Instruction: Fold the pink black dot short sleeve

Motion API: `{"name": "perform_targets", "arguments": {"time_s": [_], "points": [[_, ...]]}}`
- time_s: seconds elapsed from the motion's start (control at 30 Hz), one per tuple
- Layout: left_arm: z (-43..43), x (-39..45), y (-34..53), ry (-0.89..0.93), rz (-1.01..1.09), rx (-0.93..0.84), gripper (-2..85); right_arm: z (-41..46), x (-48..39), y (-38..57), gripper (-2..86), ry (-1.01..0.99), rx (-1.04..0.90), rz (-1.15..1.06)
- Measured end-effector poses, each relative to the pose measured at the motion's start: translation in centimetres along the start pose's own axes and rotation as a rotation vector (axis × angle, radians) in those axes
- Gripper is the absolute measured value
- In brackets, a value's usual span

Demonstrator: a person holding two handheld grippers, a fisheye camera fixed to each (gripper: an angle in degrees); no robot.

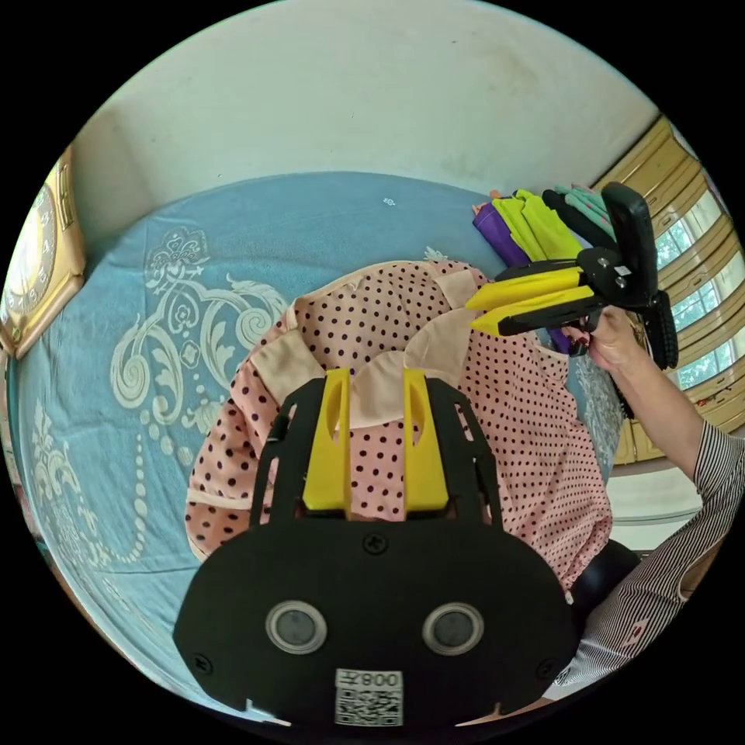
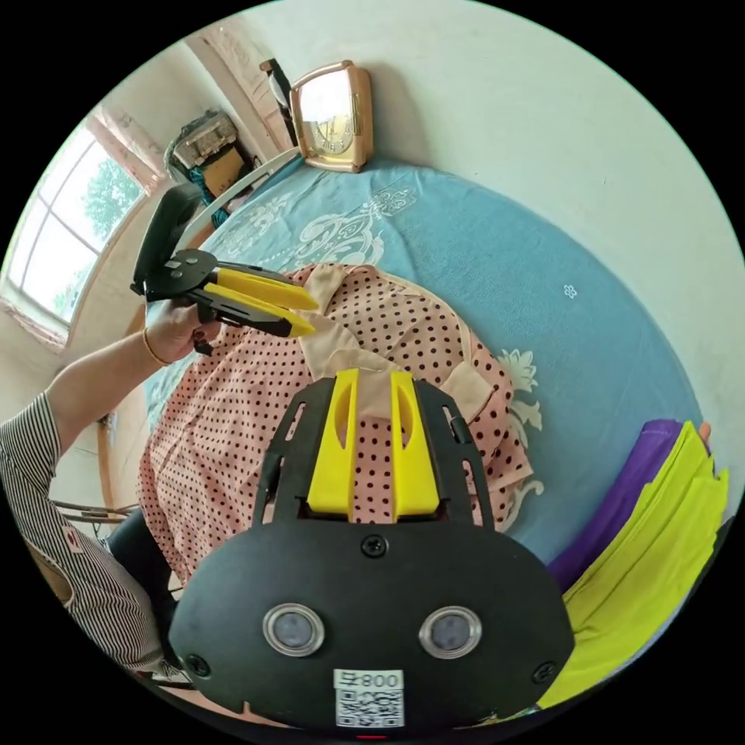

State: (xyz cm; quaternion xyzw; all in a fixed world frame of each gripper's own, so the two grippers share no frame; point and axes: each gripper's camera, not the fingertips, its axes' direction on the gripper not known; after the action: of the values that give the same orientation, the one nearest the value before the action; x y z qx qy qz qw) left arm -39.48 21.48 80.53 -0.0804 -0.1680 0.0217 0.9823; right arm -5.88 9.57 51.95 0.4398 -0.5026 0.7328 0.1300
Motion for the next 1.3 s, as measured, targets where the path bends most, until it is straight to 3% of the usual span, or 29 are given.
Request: {"name": "perform_targets", "arguments": {"time_s": [0.27, 0.53, 0.9, 1.2, 1.3], "points": [[3.5, 1.1, -4.6, -0.118, 0.073, -0.067, 6.4, 8.8, -2.7, -6.6, 8.1, 0.176, -0.187, -0.176], [3.6, 0.7, -5.9, -0.092, 0.072, -0.027, 1.7, 10.3, -2.7, -8.2, 2.5, 0.201, -0.186, -0.221], [1.8, -1.2, -3.4, -0.031, 0.049, 0.133, 1.3, 4.5, 0.8, -2.3, 0.8, 0.026, 0.120, -0.165], [1.7, -2.8, -1.7, 0.064, 0.092, 0.199, 1.1, 5.3, 4.3, 1.3, 0.9, -0.091, 0.162, -0.159], [2.7, -3.3, -0.1, 0.077, 0.119, 0.149, 1.2, 5.7, 5.0, 3.5, 0.8, -0.101, 0.150, -0.180]]}}
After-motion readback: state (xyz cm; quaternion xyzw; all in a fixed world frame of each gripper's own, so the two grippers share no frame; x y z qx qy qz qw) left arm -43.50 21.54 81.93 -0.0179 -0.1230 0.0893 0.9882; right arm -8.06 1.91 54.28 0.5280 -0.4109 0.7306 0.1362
